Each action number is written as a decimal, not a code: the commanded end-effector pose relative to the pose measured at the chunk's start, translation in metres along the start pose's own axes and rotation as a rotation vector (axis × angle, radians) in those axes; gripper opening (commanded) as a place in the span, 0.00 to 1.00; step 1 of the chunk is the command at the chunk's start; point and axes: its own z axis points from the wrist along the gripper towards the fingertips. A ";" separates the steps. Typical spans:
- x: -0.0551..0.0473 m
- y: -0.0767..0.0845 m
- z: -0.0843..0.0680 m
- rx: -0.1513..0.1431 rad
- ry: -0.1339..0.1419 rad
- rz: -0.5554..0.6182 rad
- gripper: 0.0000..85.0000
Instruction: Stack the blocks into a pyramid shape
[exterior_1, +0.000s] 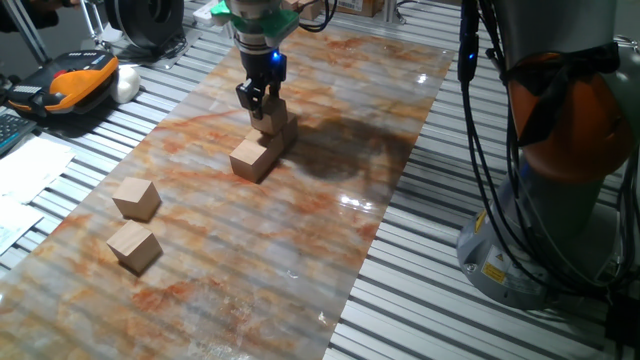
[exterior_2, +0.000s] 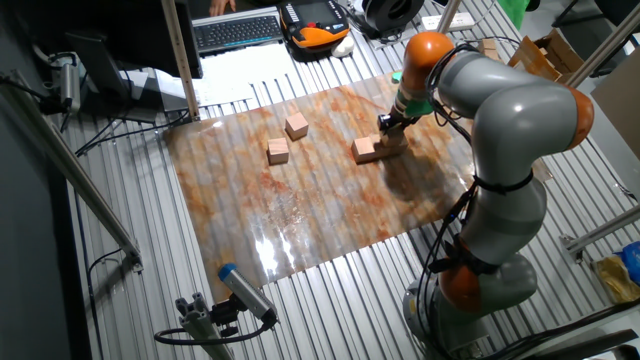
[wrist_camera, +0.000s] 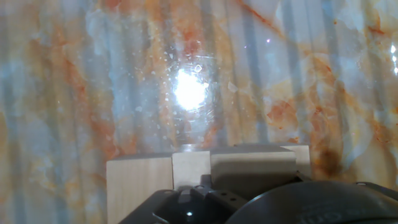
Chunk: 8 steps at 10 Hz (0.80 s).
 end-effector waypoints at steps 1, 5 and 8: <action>0.001 0.001 0.000 0.003 -0.005 0.006 0.80; 0.000 0.000 0.000 -0.004 -0.001 -0.005 0.80; 0.004 -0.002 -0.005 -0.008 -0.001 0.010 0.80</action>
